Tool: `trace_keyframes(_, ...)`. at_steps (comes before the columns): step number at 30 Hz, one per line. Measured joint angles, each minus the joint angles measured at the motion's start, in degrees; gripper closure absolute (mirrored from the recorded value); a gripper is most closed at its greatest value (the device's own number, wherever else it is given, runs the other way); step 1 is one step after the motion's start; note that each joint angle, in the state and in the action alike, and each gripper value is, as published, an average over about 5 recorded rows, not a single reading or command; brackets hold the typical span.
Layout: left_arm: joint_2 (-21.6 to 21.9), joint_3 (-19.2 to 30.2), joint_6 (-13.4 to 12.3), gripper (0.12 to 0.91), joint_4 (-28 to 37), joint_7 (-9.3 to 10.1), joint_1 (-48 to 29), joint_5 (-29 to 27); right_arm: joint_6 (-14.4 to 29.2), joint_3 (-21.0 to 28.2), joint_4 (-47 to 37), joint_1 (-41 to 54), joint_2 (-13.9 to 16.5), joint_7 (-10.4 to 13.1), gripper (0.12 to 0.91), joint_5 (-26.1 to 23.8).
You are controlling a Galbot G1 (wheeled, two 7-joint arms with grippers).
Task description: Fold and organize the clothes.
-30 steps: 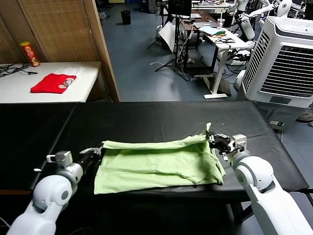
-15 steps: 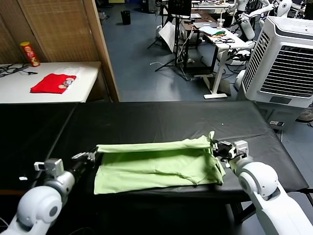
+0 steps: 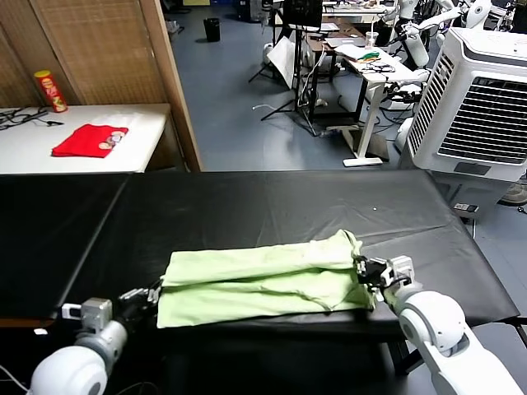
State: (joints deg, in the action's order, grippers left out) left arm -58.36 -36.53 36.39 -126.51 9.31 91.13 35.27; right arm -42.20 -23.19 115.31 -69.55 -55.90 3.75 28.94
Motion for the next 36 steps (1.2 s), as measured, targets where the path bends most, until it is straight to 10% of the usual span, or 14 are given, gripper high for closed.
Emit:
trace_keyframes(4,-0.56,0.12,2.34,0.832,-0.57,-0.30,0.40,-1.09,0.00,-1.43,1.67,-1.51,0.74,0.08,0.594,1.47)
trace_keyframes(12,-0.95,-0.91,5.02,0.399,-3.03,-0.02,0.78,1.23,0.07,-5.66,3.24,-1.48,0.65,1.40,0.242,4.10)
trace_keyframes(17,-1.40,-1.40,4.21,0.243,-1.97,1.63,-3.16,5.77,2.90,-4.41,-1.47,3.23,-1.94,1.18,0.228,1.05)
trace_keyframes(23,-2.98,0.94,2.56,0.232,3.12,1.86,-9.73,7.28,5.46,-0.13,-9.88,9.95,-5.90,-0.27,0.227,-3.11)
trace_keyframes(36,-4.75,4.30,1.44,0.397,14.63,0.19,-17.59,8.65,6.03,3.42,-17.21,14.06,-10.67,-0.74,0.473,-6.35)
